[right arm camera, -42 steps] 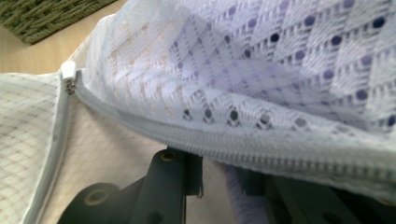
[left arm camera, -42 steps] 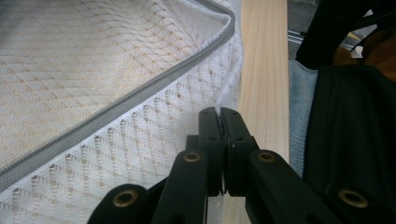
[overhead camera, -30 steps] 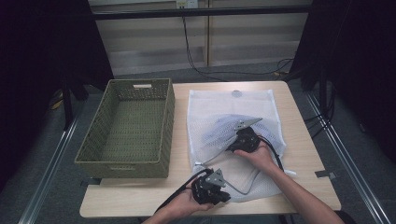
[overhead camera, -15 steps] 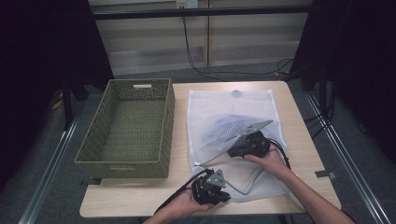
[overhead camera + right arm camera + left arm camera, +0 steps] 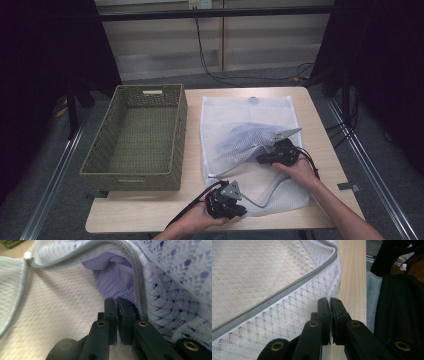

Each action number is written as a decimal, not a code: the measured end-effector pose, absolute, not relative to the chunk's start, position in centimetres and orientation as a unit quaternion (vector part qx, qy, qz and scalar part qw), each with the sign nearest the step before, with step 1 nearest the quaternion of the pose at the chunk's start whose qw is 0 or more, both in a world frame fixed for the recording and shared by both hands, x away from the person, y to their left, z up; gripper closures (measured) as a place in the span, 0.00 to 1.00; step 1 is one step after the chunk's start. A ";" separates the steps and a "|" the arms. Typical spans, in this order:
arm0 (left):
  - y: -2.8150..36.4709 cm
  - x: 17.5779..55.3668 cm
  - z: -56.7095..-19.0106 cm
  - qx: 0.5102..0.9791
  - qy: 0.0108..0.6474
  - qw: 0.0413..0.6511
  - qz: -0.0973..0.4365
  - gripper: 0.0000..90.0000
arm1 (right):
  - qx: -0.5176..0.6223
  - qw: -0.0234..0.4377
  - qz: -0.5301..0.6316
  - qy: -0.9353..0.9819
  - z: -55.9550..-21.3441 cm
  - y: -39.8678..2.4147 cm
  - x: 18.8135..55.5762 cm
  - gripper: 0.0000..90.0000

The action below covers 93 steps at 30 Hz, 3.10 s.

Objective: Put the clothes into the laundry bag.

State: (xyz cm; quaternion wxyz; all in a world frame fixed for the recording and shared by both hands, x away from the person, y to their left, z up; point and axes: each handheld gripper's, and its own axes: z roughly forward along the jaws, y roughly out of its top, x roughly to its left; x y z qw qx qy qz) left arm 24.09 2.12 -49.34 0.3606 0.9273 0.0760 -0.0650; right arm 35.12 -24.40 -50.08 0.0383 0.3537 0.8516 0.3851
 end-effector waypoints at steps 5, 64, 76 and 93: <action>2.0 24.0 -49.5 0.923 0.075 0.372 -0.064 0.96 | 0.354 0.045 0.390 0.849 -50.3 -23.9 35.7 0.97; 2.0 24.5 -49.6 0.922 0.081 0.371 -0.072 0.98 | 0.349 0.096 0.504 0.784 -45.7 -26.5 35.3 0.67; 2.0 24.5 -49.7 0.919 0.082 0.378 -0.076 0.98 | 0.332 0.113 0.474 0.808 -46.4 -24.5 37.4 0.56; 2.1 24.8 -49.4 0.927 0.081 0.358 -0.077 0.98 | 0.352 0.129 0.430 0.822 -47.9 -23.6 38.7 0.98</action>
